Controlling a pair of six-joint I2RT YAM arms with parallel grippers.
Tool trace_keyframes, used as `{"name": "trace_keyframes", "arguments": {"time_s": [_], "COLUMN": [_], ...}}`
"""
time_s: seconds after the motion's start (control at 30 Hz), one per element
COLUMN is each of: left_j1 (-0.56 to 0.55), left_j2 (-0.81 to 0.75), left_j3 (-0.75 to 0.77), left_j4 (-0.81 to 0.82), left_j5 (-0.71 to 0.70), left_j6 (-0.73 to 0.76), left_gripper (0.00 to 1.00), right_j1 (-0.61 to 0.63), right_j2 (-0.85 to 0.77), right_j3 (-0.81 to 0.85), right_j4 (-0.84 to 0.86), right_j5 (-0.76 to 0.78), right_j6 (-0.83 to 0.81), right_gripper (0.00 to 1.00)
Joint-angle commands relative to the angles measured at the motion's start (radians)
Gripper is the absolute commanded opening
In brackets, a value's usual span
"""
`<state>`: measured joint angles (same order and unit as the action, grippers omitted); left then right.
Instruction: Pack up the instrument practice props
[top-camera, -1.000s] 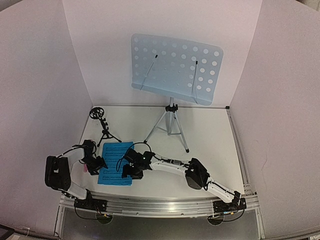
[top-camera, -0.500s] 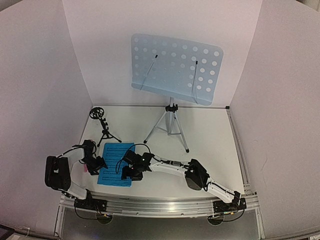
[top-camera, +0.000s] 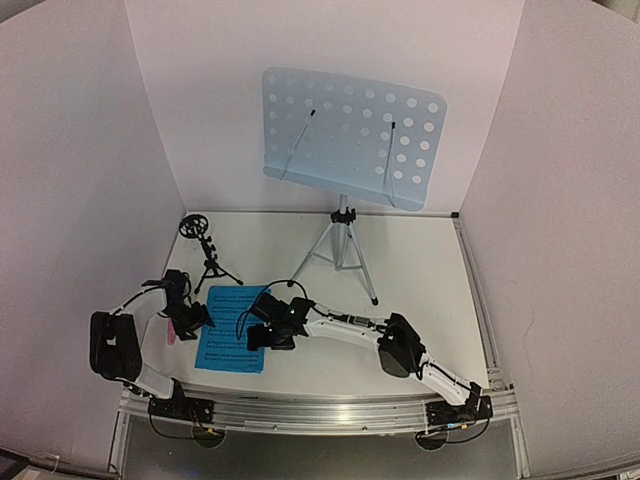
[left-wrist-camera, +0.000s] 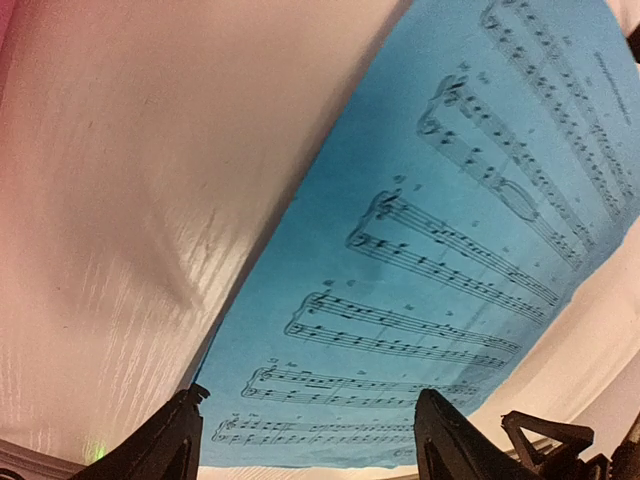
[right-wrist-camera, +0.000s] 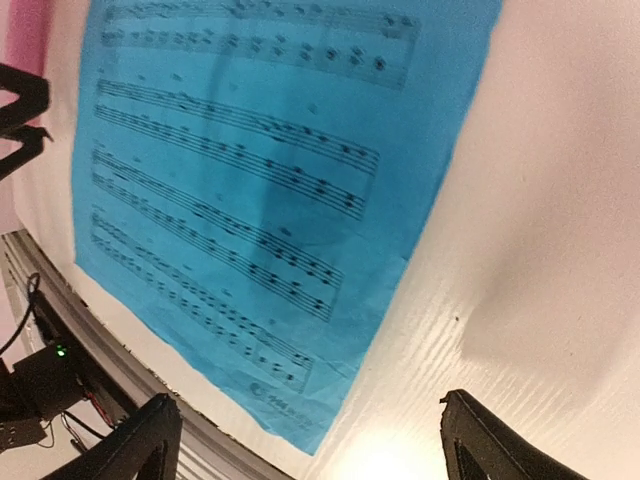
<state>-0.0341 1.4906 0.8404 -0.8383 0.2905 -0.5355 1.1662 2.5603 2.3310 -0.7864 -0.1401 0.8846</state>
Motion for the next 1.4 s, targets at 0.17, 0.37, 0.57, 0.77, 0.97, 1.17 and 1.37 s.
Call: {"name": "trace_keyframes", "arguments": {"time_s": [0.17,0.37,0.57,0.77,0.97,1.17,1.37], "left_j1": [-0.004,-0.004,-0.052,-0.274,-0.464,-0.589,-0.662], "left_j2": [-0.087,-0.139,-0.278,-0.273,-0.091,0.123,0.333], "left_j3": [0.243,0.408,0.335,0.345,0.409,0.462,0.553], "left_j4": [-0.127,-0.047,0.379,0.749,1.002,1.343,1.607], "left_j5": [0.085,0.267,0.405,0.341,0.279,0.215,0.051], "left_j6": [0.115,0.184,0.237,0.371,0.477,0.494,0.412], "left_gripper": [0.73,0.73,0.73,0.75,0.76,0.77,0.79], "right_j1": [-0.011,-0.054,-0.121,-0.216,-0.32,-0.461,-0.565], "right_j2": [-0.16,-0.358,-0.562,-0.79,-0.98,-1.099,-1.165], "right_j3": [0.045,-0.175,-0.415,-0.685,-0.847,-1.005,-1.108], "right_j4": [-0.005,-0.004,-0.004,-0.003,0.011,0.112,0.26], "right_j5": [0.056,0.065,0.018,0.017,-0.003,-0.04,-0.064], "right_j6": [-0.14,-0.197,-0.262,-0.254,-0.224,-0.231,-0.257], "right_gripper": [0.92,0.92,0.92,0.92,0.93,0.94,0.95]}}
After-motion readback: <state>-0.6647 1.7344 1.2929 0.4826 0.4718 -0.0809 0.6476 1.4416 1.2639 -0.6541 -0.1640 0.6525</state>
